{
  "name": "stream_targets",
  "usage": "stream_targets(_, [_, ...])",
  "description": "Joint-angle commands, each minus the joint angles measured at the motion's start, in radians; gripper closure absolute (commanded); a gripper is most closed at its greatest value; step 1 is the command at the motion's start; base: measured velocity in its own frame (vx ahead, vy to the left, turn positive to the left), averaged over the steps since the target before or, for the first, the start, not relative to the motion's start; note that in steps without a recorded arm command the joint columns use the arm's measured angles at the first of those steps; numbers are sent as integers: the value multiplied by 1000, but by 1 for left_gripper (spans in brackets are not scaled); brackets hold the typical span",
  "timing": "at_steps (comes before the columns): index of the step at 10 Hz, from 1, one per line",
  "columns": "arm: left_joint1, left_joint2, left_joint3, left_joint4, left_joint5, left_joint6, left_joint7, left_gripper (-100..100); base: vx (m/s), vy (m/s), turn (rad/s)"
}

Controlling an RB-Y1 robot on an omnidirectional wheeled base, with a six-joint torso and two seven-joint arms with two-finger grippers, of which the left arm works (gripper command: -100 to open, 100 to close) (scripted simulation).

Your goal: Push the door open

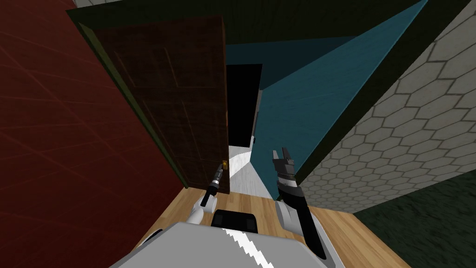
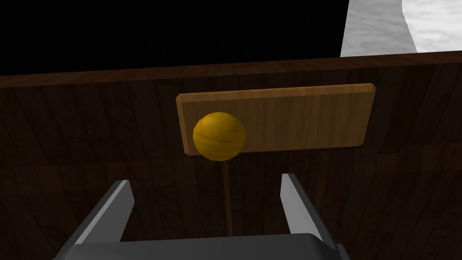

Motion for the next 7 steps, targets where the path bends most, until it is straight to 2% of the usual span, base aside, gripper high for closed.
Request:
stream_targets(1, [1, -5, 3, 4, 0, -6, 1, -100, 230, 9, -21])
stream_targets(3, [3, -25, 6, 9, 1, -13, 2, -100, 183, -16, -26])
stream_targets(4, [4, -19, 5, 6, 1, -9, 1, -100, 68, -9, 11])
stream_targets(5, [4, -19, 5, 6, 1, -9, 1, 100, -13, 1, -8])
stream_targets(7, [4, -19, 5, 6, 1, -9, 1, 100, -20, 4, -6])
